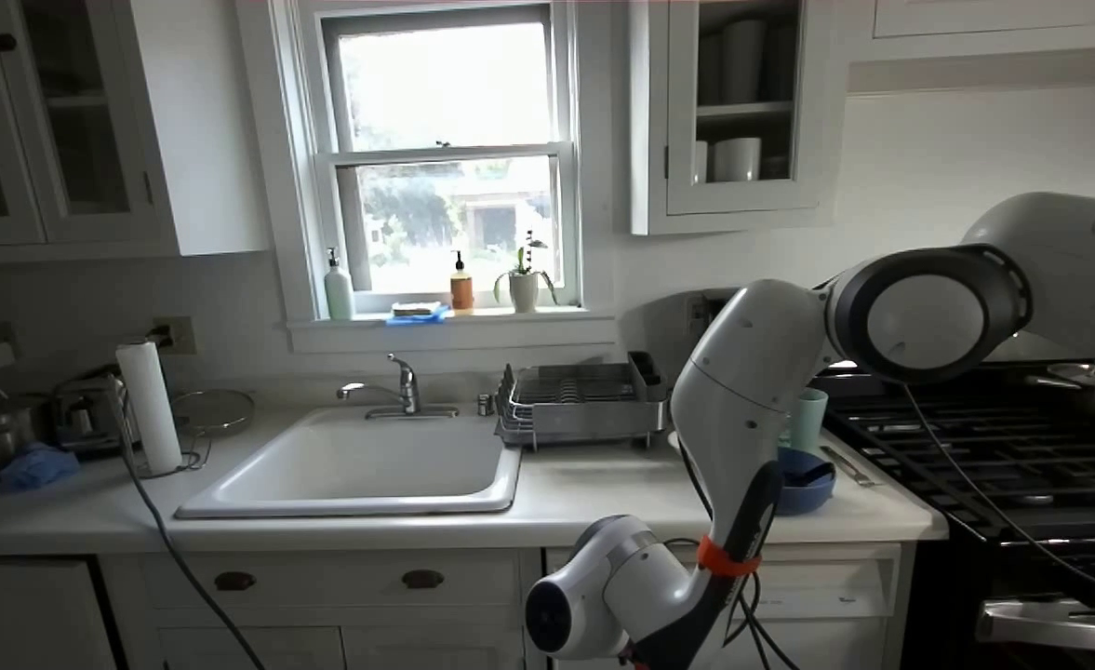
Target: Press the button on the washing machine
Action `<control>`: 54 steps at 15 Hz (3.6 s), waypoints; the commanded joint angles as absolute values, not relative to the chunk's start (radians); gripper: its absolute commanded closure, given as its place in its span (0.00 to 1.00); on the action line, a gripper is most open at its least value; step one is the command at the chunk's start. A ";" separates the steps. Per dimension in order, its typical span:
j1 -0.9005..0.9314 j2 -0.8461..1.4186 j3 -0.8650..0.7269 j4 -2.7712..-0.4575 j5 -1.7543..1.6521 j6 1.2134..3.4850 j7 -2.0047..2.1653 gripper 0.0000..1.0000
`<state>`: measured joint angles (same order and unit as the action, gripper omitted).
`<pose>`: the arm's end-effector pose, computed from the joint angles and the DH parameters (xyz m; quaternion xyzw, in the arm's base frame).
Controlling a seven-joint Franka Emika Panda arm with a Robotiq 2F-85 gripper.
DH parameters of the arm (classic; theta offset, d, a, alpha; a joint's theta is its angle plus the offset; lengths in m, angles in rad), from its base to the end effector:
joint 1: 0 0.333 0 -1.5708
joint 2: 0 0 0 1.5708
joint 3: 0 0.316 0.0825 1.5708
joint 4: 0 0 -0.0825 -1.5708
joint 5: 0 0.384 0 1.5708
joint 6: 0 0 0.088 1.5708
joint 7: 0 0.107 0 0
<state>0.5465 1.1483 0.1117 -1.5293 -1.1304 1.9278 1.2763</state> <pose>0.5080 0.3120 -0.0427 0.8838 0.0810 0.1160 0.4459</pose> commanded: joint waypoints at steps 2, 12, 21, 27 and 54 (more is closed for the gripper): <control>0.562 1.237 0.086 -1.416 -1.151 1.884 1.236 1.00; 0.572 1.344 0.048 -1.275 -1.150 1.856 1.182 1.00; 0.553 1.321 0.058 -1.310 -1.134 1.879 1.200 1.00; 0.557 1.343 0.040 -1.267 -1.146 1.874 1.184 1.00; 0.613 1.419 -0.057 -1.152 -1.206 1.839 1.086 1.00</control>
